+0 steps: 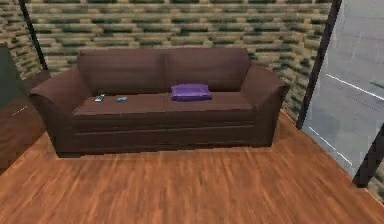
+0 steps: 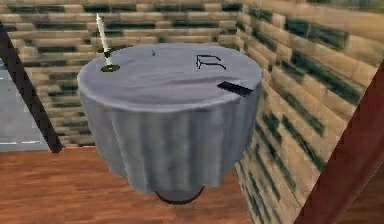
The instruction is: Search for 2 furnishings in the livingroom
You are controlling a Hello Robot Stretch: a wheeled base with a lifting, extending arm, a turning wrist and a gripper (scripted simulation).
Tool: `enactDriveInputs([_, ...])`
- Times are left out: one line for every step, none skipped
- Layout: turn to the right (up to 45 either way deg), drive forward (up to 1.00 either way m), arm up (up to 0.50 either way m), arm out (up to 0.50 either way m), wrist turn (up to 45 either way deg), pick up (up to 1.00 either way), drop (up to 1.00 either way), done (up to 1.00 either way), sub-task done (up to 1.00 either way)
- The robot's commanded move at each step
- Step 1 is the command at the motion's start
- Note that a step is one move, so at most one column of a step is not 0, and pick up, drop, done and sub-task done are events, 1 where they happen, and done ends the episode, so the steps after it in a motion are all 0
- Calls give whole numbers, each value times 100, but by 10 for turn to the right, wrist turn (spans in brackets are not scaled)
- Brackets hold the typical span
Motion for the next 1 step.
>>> enactDriveInputs([0,100,0,0,0,0,0,0,0])
